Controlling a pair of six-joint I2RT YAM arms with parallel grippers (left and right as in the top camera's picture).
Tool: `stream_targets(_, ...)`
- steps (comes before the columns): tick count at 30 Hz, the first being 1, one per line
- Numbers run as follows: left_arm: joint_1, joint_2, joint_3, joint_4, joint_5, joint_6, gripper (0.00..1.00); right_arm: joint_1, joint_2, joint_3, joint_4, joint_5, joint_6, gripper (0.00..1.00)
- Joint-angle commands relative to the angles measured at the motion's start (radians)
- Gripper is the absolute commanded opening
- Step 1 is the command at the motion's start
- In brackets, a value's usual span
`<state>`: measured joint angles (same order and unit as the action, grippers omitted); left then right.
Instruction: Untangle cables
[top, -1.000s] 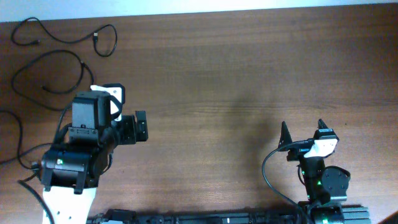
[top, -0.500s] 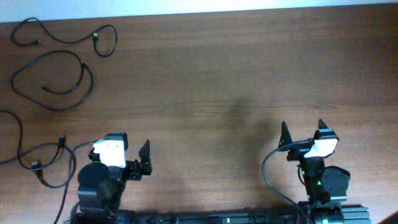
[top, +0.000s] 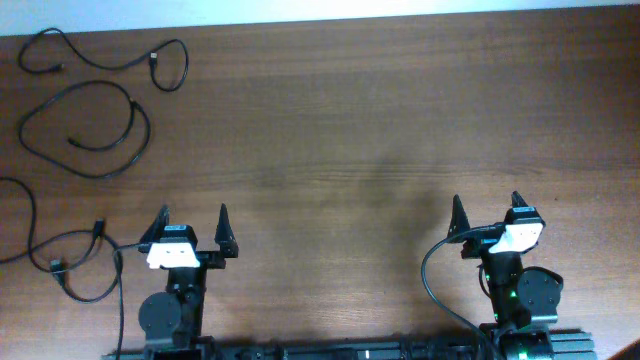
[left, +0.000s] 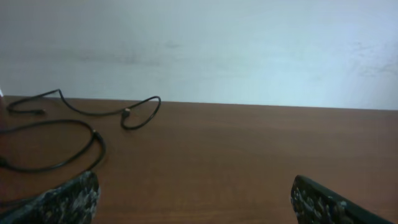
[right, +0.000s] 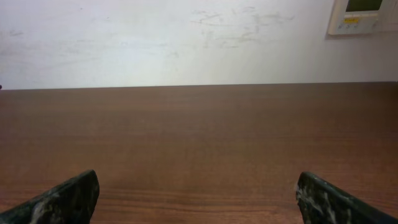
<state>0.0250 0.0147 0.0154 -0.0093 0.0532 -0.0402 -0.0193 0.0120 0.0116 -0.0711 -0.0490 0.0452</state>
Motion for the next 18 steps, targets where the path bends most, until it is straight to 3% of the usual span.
stream_targets(1,0.005,-0.010,-0.007,-0.070,0.006,0.064,0.99,-0.007,-0.006,-0.006,-0.004,0.005,-0.007,0.98)
stream_targets(18,0.004,-0.010,-0.007,-0.071,-0.015,0.000,0.99,-0.007,-0.006,-0.006,-0.004,0.005,-0.007,0.98)
